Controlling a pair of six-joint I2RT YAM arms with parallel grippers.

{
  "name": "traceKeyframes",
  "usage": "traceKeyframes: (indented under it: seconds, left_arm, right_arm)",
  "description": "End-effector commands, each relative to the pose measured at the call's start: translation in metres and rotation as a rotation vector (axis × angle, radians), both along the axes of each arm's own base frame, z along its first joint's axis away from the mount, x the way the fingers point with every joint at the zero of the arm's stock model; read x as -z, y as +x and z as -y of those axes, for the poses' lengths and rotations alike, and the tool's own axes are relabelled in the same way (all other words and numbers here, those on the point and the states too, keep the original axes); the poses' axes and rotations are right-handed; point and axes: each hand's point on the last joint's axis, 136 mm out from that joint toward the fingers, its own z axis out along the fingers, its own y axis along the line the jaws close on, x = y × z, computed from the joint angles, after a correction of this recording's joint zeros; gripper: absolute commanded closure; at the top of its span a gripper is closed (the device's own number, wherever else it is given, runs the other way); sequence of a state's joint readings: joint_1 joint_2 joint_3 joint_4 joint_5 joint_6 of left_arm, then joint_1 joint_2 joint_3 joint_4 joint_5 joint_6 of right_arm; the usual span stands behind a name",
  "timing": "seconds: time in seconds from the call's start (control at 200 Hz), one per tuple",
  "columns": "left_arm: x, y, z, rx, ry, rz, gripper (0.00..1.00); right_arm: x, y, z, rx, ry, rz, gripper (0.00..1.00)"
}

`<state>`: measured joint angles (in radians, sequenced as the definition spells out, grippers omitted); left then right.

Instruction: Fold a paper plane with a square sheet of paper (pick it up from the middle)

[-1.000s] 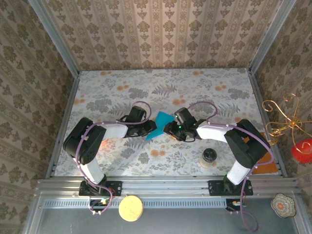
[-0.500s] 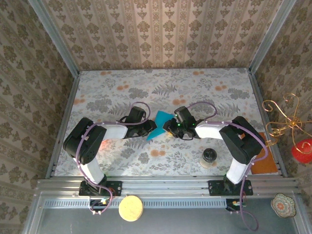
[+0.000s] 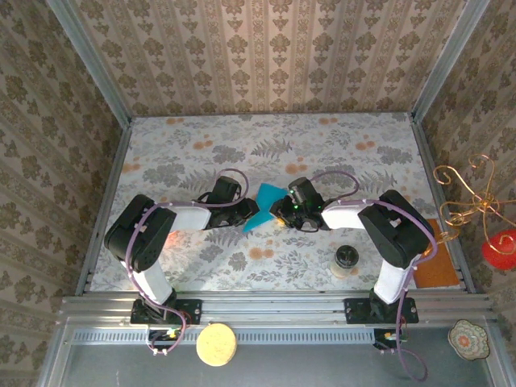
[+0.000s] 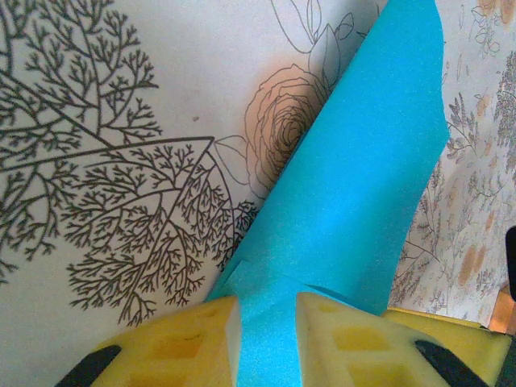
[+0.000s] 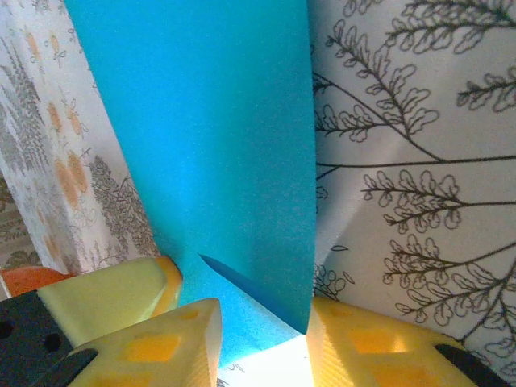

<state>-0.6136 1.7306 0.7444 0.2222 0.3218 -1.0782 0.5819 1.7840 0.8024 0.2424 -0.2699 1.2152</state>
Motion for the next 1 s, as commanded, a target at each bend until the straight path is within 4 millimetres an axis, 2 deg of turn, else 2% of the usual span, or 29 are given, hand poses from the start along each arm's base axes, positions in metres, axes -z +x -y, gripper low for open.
traceKeyframes:
  seconds: [0.0,0.255,0.4,0.51,0.685,0.84,0.995]
  left_arm:
    - [0.041,-0.030,-0.024,-0.013,0.110,-0.143,0.73]
    - [0.030,-0.028,-0.024,-0.009,0.094,-0.117,0.72]
    - [0.009,-0.022,-0.020,0.024,0.072,-0.057,0.70]
    - [-0.015,-0.018,-0.015,0.091,0.085,0.051,0.67]
    - [-0.049,-0.019,-0.009,0.224,0.149,0.269,0.61]
    - [-0.064,-0.025,-0.001,0.359,0.283,0.474,0.48]
    - [-0.064,-0.031,0.012,0.481,0.423,0.624,0.40]
  right_arm:
    - [0.009,0.001,0.001,0.029,0.029,-0.015,0.68]
    - [0.003,0.006,0.001,0.041,0.051,0.034,0.79]
    - [-0.010,0.009,0.004,0.044,0.040,0.076,0.89]
    - [-0.023,0.010,0.008,0.047,0.025,0.113,0.95]
    - [-0.045,0.009,0.017,0.065,0.012,0.157,0.98]
    - [-0.052,0.006,0.019,0.074,0.030,0.132,0.98]
    - [-0.054,0.004,0.020,0.089,0.062,0.100,0.98]
